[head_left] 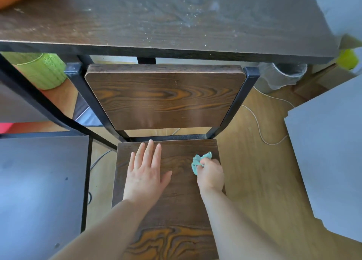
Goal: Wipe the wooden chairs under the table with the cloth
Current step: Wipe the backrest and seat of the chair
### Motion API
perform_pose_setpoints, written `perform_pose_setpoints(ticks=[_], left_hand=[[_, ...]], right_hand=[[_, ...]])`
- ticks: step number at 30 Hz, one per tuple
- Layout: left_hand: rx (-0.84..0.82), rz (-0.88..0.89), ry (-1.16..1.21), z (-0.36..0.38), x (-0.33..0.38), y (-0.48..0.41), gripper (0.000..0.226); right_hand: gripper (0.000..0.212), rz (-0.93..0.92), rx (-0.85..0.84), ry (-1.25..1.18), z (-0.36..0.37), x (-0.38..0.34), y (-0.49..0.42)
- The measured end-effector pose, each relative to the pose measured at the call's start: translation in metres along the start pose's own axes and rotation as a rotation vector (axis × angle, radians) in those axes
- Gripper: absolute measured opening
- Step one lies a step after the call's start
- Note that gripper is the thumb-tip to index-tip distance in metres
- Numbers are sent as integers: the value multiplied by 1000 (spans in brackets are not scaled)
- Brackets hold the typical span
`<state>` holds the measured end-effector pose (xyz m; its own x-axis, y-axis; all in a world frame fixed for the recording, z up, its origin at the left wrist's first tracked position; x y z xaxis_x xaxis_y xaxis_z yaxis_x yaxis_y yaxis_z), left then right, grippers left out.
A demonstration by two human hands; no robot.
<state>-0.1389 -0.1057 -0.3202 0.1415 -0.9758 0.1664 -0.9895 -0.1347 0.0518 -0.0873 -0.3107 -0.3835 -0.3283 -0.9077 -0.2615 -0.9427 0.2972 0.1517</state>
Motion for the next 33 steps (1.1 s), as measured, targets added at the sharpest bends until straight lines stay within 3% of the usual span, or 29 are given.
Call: perform_pose_setpoints(ticks=[2, 5, 9, 14, 18, 21, 23, 33], left_hand=[[38, -2, 8, -24, -3, 1, 81], [116, 58, 14, -63, 2, -6, 79], [227, 154, 31, -117, 17, -22, 78], [292, 191, 73, -167, 27, -34, 82], [321, 189, 53, -182, 12, -39, 84], [317, 156, 23, -186, -7, -40, 86], [317, 135, 15, -186, -22, -38, 86], [327, 18, 18, -192, -93, -35, 89]], right_hand=[[14, 48, 46, -47, -22, 7, 17], [12, 84, 225, -310, -74, 3, 22], [15, -68, 498, -549, -178, -31, 5], [17, -271, 639, -546, -287, -85, -23], [17, -418, 563, -365, -302, -128, -45], [16, -403, 450, -230, -277, -146, -46], [16, -393, 460, -167, -264, -153, -39], [25, -482, 410, -279, -226, -259, 28]])
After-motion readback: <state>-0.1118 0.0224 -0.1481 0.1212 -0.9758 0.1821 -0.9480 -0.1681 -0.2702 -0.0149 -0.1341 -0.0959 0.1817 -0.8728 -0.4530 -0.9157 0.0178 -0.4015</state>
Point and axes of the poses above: each hand's wrist, its own y-axis away from the middle knuckle, its own z-axis out of the palm, x = y × z, the point moved 6 cm from there along -y, towards the middle knuckle, and after that the axes turned 10 degrees about x, right-handed, at the moved point
